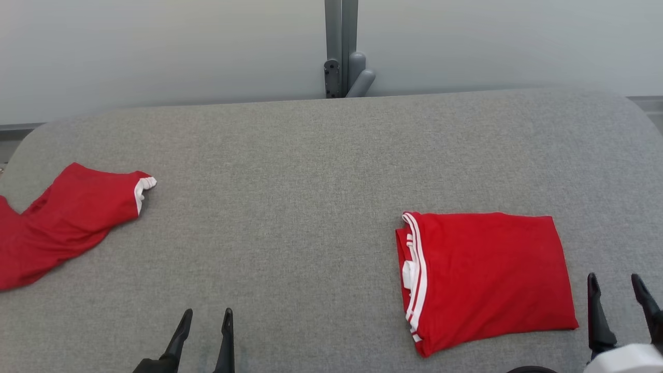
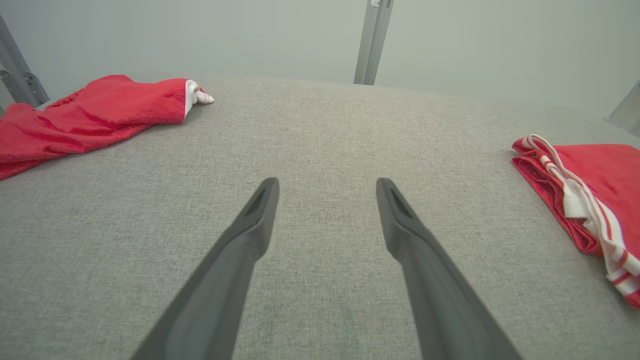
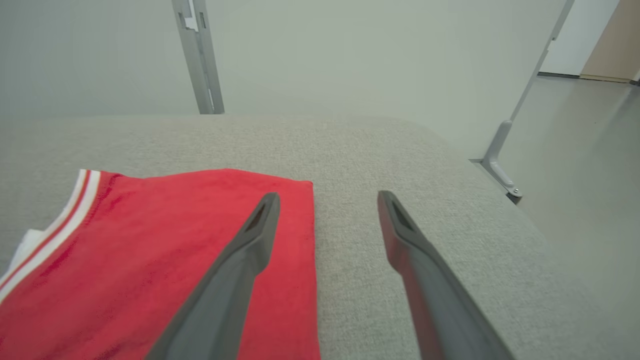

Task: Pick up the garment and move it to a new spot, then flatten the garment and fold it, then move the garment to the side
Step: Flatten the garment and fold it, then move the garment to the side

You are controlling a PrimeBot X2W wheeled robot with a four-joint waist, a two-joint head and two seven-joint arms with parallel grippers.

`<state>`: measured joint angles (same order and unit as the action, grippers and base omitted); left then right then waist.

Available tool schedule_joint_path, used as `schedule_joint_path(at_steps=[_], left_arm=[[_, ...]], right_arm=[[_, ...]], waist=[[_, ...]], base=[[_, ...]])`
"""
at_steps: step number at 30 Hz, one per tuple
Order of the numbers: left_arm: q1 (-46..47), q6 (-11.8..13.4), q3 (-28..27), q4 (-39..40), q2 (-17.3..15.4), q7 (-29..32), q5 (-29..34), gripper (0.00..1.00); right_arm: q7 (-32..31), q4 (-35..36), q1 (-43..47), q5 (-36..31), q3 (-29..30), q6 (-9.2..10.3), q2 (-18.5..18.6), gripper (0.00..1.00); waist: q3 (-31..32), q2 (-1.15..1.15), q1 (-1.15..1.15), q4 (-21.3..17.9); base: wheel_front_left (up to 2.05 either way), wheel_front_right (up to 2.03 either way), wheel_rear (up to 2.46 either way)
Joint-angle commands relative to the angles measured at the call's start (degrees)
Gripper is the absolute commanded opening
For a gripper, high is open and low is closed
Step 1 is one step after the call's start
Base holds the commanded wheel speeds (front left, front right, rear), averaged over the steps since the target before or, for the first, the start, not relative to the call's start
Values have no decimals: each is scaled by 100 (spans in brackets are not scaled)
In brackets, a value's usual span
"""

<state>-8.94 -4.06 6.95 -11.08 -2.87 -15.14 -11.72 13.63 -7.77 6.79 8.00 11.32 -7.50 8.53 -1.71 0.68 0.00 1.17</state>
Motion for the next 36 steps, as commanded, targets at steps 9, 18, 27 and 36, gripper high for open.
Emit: schedule_joint_path(at_steps=[9, 18, 27, 36], left_arm=[[-239, 157, -145, 396, -6, 0, 191, 100], [-295, 166, -201, 444, -6, 0, 150, 100], [-267, 150, -190, 436, -6, 1, 177, 100], [-318, 200, -253, 514, -5, 0, 120, 100]], right_arm=[[158, 154, 463, -915, 151, 4, -315, 100], [160, 305, 599, -841, -121, 5, -377, 100], [159, 412, 496, -830, -159, 5, -378, 100], [158, -176, 309, -435, -173, 4, -282, 100]], waist=[[259, -68, 0, 105], [365, -68, 0, 166], [382, -68, 0, 162], [311, -68, 0, 71]], base=[[0, 0, 0], [0, 0, 0], [0, 0, 0], [0, 0, 0]])
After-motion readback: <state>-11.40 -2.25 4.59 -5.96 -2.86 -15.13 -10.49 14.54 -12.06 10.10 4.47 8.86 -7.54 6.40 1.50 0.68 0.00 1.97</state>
